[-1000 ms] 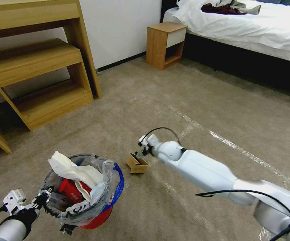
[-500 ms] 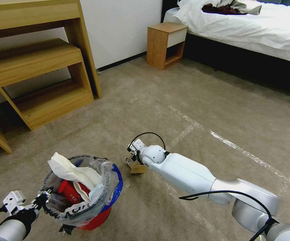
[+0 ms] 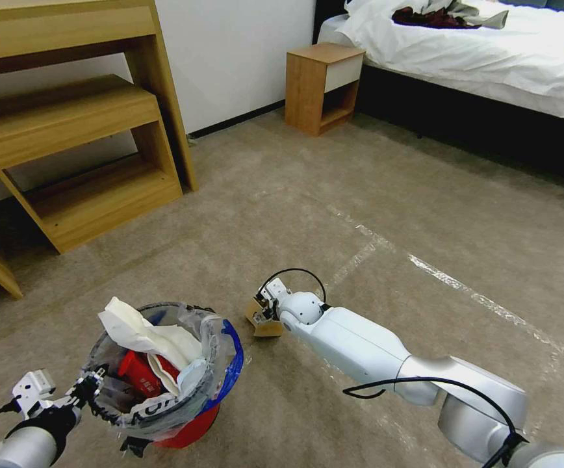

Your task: Pick up the trash bin and place the garbage on the floor into it.

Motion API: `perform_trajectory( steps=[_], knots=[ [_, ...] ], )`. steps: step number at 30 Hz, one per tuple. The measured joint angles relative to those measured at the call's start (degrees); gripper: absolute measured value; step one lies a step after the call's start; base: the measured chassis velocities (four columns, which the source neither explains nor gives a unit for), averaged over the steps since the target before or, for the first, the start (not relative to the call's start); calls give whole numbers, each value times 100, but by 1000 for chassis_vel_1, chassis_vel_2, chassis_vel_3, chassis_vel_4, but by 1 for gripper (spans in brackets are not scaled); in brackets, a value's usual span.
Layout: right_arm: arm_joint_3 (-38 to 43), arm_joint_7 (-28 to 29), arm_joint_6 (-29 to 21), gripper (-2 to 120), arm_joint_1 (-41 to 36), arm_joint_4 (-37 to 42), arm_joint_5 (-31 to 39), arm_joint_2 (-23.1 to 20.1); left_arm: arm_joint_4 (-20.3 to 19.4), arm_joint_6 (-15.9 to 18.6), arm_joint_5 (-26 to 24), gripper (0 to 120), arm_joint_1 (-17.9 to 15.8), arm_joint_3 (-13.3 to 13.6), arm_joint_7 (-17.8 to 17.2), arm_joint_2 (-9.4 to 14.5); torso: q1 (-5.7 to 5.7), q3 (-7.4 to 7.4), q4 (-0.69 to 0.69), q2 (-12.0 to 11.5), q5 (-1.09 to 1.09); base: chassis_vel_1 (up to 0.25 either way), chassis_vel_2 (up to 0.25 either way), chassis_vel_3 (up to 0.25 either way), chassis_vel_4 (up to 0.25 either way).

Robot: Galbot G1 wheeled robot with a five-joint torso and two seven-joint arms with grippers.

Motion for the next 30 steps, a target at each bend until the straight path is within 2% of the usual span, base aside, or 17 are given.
perform_trajectory(
  steps=[6,12,30],
  knots=[
    [21,-27,302,100,2,-440,-155,305,18,0,41,0,11,31,30,-4,0,0,0,0,0,0,0,0,0],
    [88,-99,716,100,4,-1111,-645,671,34,0,46,0,4,34,42,37,0,0,-1,0,0,0,0,0,0],
    [472,-358,1144,100,-22,-2031,-1008,1043,38,-7,182,0,79,208,96,37,0,0,-1,0,0,0,0,0,0]
  ],
)
